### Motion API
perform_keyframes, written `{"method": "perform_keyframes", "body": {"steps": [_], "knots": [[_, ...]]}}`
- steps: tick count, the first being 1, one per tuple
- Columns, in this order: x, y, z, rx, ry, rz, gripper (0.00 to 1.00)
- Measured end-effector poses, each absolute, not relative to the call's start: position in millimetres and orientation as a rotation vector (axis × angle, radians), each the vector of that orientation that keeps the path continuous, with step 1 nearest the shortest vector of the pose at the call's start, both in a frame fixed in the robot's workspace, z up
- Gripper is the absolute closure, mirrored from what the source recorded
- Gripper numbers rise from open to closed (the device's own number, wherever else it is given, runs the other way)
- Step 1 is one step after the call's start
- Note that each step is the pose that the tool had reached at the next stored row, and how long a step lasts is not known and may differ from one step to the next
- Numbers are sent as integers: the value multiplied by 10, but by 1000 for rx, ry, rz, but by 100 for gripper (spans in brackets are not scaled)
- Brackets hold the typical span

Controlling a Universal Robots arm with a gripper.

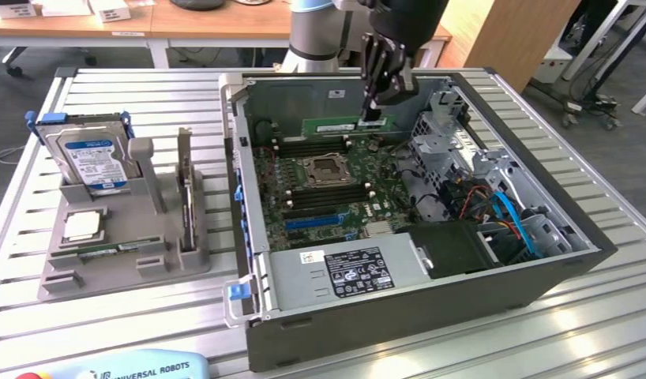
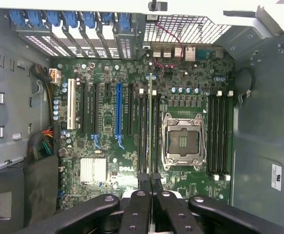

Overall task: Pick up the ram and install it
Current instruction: 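Pick up the ram and move it above insertion slot, then insert the ram into the slot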

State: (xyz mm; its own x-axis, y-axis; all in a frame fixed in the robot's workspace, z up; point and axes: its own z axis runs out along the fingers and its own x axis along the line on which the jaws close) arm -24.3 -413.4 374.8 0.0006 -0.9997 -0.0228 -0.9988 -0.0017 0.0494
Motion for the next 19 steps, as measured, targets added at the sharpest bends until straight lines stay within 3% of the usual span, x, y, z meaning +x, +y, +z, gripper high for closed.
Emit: {"method": "perform_keyframes", "body": {"steps": [19], "knots": [[-237, -4134, 3674, 2208, -2207, -80, 89]]}}
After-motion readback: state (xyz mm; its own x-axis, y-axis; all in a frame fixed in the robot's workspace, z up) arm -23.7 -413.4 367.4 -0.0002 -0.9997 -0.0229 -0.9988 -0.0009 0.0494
